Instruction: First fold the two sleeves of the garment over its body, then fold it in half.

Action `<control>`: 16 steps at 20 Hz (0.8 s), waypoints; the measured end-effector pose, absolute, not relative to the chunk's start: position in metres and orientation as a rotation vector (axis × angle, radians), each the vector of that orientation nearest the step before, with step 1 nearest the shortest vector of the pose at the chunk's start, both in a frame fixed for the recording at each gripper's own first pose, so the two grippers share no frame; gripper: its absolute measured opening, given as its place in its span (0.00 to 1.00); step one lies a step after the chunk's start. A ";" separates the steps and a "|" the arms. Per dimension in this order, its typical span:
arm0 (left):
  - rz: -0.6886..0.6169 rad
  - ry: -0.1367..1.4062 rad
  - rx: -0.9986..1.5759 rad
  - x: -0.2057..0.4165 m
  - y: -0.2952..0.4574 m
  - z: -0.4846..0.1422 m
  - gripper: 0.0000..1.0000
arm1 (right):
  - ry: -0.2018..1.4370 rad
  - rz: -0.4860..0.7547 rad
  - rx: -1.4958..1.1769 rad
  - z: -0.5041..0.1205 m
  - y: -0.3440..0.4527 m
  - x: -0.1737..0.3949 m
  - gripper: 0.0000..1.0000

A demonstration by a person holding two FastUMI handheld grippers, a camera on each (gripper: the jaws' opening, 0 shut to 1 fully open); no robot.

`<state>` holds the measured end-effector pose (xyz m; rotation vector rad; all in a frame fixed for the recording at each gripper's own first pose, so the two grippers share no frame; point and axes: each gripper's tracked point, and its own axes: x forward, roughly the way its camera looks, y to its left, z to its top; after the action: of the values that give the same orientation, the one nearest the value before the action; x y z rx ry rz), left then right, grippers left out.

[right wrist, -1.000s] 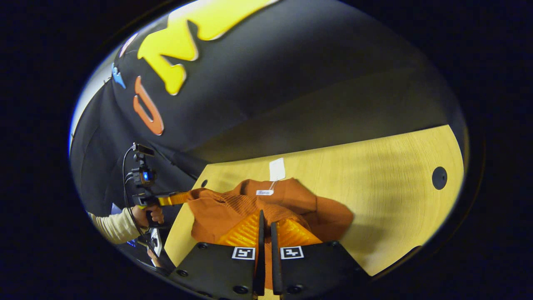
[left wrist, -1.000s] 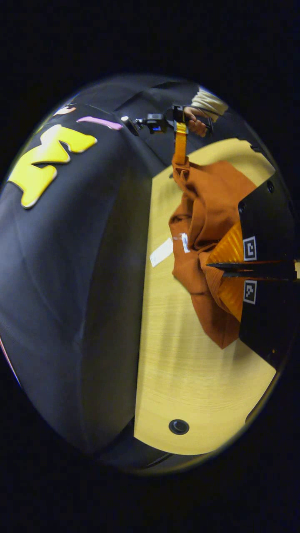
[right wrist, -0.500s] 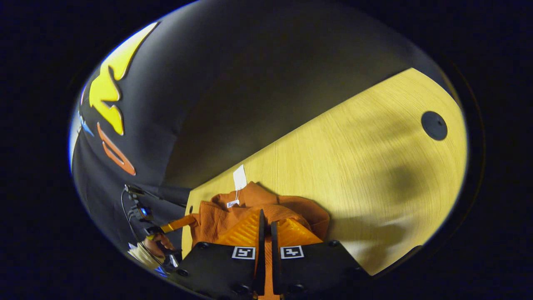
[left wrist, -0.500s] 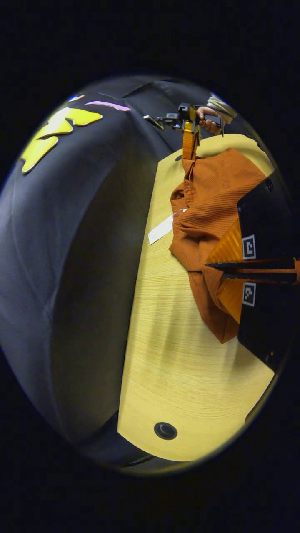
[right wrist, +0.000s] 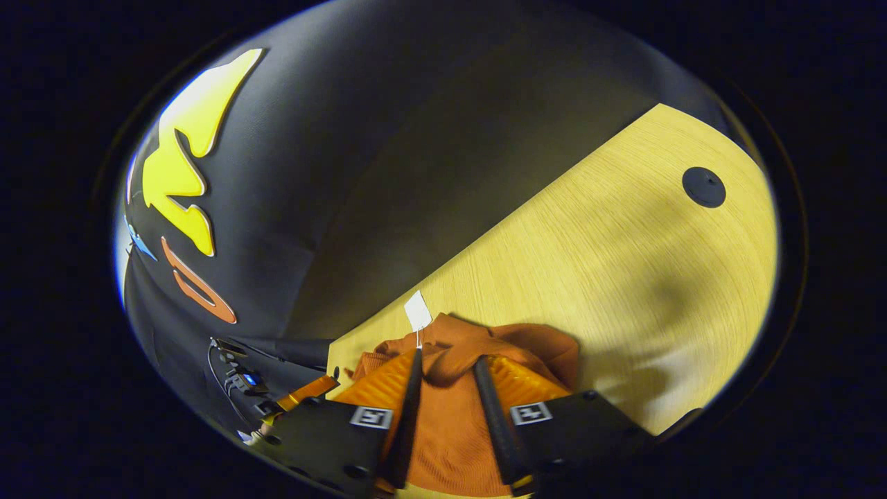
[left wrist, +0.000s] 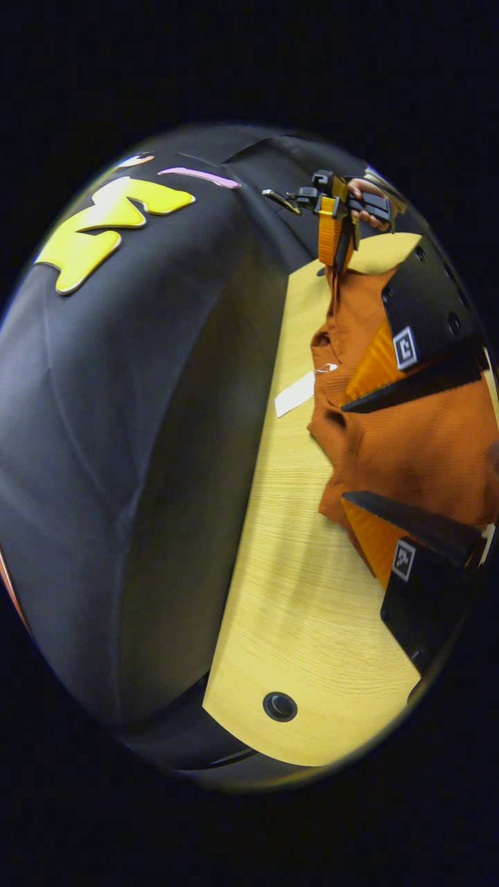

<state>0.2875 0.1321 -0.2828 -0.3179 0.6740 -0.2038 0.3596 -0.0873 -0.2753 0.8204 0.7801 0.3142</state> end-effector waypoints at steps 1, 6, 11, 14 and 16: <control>-0.196 0.660 -0.311 0.286 0.135 -0.278 0.71 | 0.764 0.315 0.837 -0.269 -0.092 0.362 0.69; -0.120 0.677 -0.245 0.263 0.142 -0.255 0.96 | 0.701 0.238 0.836 -0.245 -0.099 0.359 0.95; -0.016 0.544 -0.137 0.226 0.143 -0.200 0.99 | 0.660 0.175 0.715 -0.203 -0.105 0.314 0.97; 0.033 0.454 -0.090 0.193 0.137 -0.159 0.99 | 0.602 0.158 0.533 -0.170 -0.108 0.276 0.92; 0.059 0.391 -0.067 0.167 0.133 -0.131 0.99 | 0.555 0.168 0.436 -0.145 -0.105 0.246 0.92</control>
<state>0.1666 0.1327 -0.1314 -0.0669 0.3909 0.0590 0.2463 -0.1049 -0.1453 0.4363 0.5552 0.1676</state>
